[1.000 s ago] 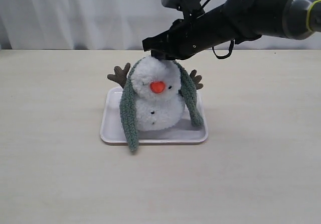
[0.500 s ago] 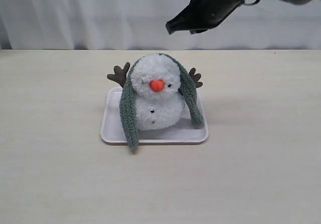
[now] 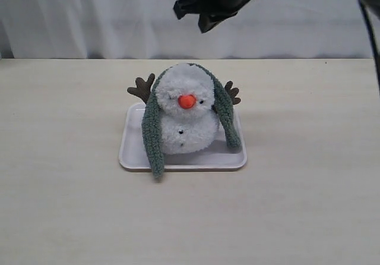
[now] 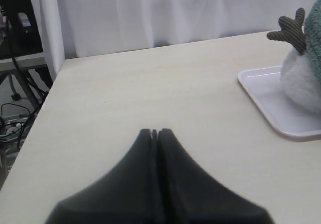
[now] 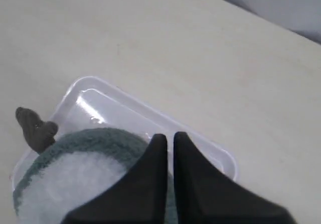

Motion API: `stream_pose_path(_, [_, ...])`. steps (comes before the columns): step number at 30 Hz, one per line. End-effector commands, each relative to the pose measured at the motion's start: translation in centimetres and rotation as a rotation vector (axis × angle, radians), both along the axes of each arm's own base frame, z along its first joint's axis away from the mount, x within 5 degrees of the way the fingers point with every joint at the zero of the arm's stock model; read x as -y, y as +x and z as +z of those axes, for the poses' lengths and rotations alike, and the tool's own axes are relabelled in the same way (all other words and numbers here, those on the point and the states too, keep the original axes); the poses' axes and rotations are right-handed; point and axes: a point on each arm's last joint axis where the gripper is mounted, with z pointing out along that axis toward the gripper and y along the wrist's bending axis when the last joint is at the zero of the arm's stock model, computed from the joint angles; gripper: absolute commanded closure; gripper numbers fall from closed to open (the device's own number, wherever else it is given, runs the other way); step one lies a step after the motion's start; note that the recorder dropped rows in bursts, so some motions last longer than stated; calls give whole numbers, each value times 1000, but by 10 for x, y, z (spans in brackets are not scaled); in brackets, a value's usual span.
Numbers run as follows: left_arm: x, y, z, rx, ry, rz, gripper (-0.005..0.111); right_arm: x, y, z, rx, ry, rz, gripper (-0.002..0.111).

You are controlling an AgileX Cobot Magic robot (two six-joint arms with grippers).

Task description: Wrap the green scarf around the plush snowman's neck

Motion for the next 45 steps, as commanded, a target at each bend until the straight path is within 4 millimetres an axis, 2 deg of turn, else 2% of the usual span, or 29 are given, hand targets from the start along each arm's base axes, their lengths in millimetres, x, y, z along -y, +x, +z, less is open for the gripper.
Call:
stream_pose_path(1, [0,0,0,8,-5,3,107,-36,-9,-24,-37,-42,98,104])
stream_pose_path(6, [0,0,0,8,-5,3,107,-53,-9,-47,-79,-64,119,104])
stream_pose_path(18, [0,0,0,10,-5,3,107,-58,0,-93,-164,-96,78,104])
stream_pose_path(24, [0,0,0,10,-5,3,107,-60,0,-99,-179,-91,79,104])
stream_pose_path(29, [0,0,0,10,-5,3,107,-58,-3,-78,-145,-70,80,104])
stream_pose_path(32, [0,0,0,10,-5,3,107,-56,-8,-57,-113,-45,83,104])
stream_pose_path(36, [0,0,0,10,-5,3,107,-60,-20,-29,-94,49,176,102])
stream_pose_path(39, [0,0,0,10,-5,3,107,-64,-30,-10,-93,140,235,89])
stream_pose_path(41, [0,0,0,10,-5,3,107,-66,-35,-2,-99,185,242,76])
stream_pose_path(42, [0,0,0,10,-5,3,107,-68,-40,2,-123,230,248,65])
stream_pose_path(45, [0,0,0,10,-5,3,107,-81,-56,-9,-171,186,266,64])
